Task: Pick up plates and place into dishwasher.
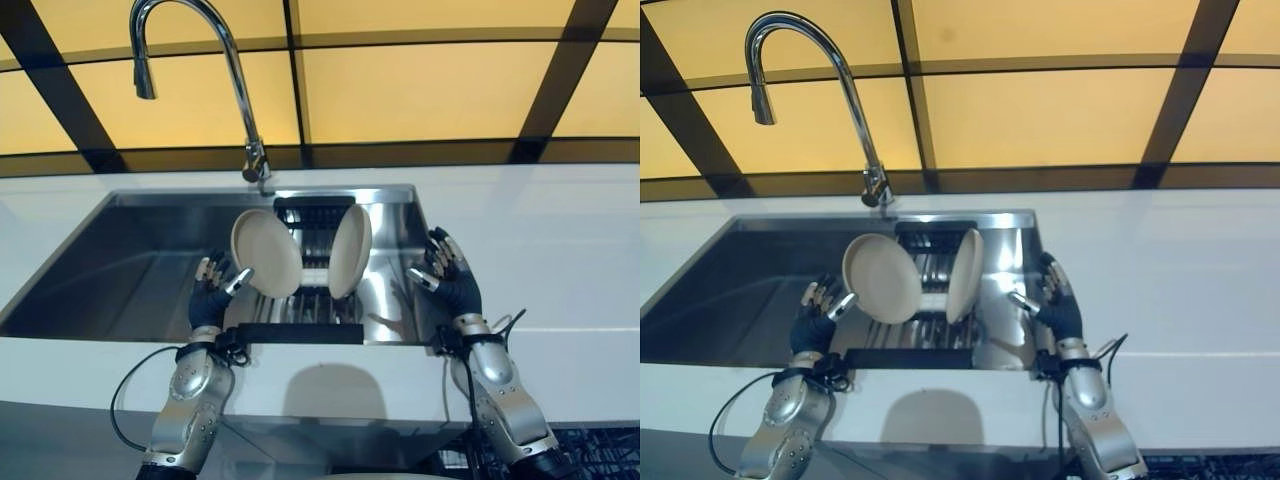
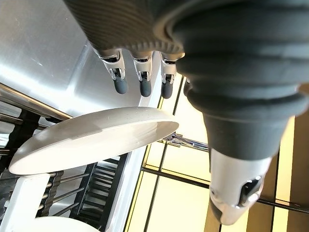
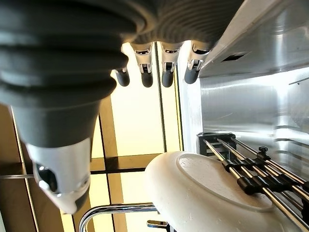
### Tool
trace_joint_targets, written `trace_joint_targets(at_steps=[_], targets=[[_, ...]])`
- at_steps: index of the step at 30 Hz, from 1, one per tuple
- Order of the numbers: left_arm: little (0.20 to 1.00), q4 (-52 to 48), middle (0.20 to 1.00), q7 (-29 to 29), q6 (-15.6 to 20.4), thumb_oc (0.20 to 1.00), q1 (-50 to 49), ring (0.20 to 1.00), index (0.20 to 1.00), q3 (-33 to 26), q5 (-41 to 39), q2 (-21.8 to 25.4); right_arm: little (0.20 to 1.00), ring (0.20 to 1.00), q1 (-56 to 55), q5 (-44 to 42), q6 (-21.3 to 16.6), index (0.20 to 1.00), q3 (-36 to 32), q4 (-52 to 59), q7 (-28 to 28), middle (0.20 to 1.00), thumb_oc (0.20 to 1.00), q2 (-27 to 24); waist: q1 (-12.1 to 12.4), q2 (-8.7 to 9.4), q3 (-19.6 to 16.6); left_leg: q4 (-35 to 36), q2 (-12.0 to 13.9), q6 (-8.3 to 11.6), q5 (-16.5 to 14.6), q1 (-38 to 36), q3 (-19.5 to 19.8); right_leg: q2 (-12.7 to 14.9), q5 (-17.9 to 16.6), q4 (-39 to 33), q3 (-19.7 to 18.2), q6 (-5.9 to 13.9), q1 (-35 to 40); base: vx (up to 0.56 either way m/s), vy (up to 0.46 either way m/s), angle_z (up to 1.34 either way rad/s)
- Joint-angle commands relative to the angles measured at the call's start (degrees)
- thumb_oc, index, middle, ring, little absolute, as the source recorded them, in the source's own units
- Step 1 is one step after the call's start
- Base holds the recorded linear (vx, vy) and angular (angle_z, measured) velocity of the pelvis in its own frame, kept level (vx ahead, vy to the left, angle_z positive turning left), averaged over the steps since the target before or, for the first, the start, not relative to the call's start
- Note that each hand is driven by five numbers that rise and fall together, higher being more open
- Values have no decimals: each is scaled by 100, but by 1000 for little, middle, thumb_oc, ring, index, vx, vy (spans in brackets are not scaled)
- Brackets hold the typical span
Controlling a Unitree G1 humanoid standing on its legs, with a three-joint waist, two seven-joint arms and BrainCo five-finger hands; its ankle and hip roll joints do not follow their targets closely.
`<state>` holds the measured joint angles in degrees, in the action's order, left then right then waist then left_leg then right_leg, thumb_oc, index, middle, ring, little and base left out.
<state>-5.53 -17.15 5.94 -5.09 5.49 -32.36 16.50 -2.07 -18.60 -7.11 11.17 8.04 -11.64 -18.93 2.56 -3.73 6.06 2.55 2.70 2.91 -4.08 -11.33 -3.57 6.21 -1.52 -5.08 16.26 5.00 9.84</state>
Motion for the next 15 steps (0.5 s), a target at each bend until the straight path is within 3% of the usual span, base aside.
trace_joint_targets(at_steps=[1,15], targets=[[1000,-167,1000,131,252,1000,121,1000,1000,-245,-33,235,1000,1000,-247,80,-275,1000,-137,133,40,1000,1000,-110,-4,231,-179,-177,6,-95,-190,376,-357,142,615,375,100,-21,-149,0,0,0],[1000,-170,1000,170,362,1000,106,1000,1000,-279,-40,216,1000,1000,-279,89,-262,1000,-112,120,85,1000,1000,-103,5,219,-188,-166,4,-89,-173,381,-347,150,612,378,101,-17,-151,0,0,0]])
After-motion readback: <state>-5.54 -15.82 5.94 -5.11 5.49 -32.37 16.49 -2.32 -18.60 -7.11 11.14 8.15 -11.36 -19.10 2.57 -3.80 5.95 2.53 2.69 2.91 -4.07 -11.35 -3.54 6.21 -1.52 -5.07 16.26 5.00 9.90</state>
